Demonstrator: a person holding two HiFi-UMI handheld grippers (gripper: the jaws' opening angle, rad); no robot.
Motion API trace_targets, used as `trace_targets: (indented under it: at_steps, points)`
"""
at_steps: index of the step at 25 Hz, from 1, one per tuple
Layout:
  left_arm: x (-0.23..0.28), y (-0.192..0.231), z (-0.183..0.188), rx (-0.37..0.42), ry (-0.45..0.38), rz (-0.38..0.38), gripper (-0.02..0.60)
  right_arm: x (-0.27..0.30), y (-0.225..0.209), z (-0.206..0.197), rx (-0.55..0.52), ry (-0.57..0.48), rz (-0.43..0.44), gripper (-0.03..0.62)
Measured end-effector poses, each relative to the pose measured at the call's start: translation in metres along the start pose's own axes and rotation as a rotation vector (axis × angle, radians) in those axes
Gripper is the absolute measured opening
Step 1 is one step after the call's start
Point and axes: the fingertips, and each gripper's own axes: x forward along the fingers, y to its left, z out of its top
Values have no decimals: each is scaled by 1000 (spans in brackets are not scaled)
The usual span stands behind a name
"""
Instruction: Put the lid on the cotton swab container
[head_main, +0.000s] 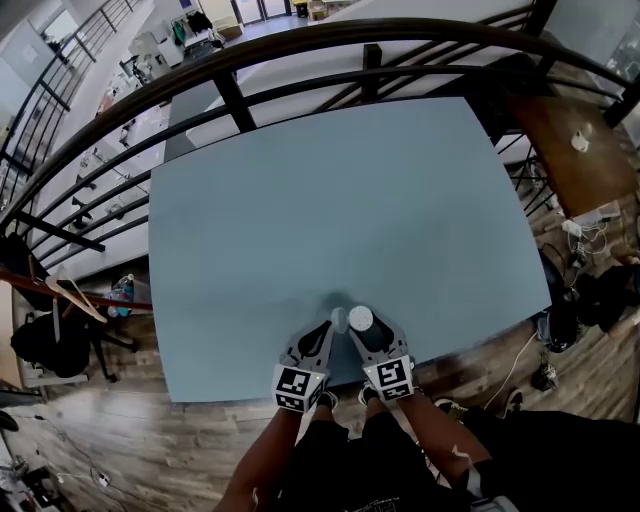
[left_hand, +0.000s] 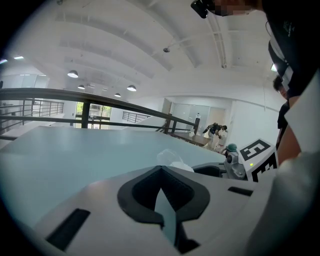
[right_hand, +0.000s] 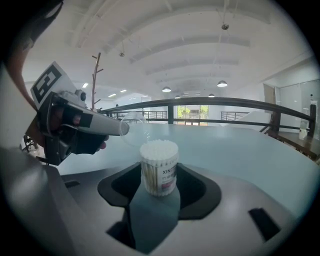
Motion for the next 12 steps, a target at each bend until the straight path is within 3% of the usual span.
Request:
trace_targets:
  at_steps: [6,12]
  points:
    - [4,-19,5,-22,5,-33,9,-2,0,1,10,8,-2,232]
    - [12,-32,4,16,23,-70,9,-1,-1,-2,15,0,-1,232]
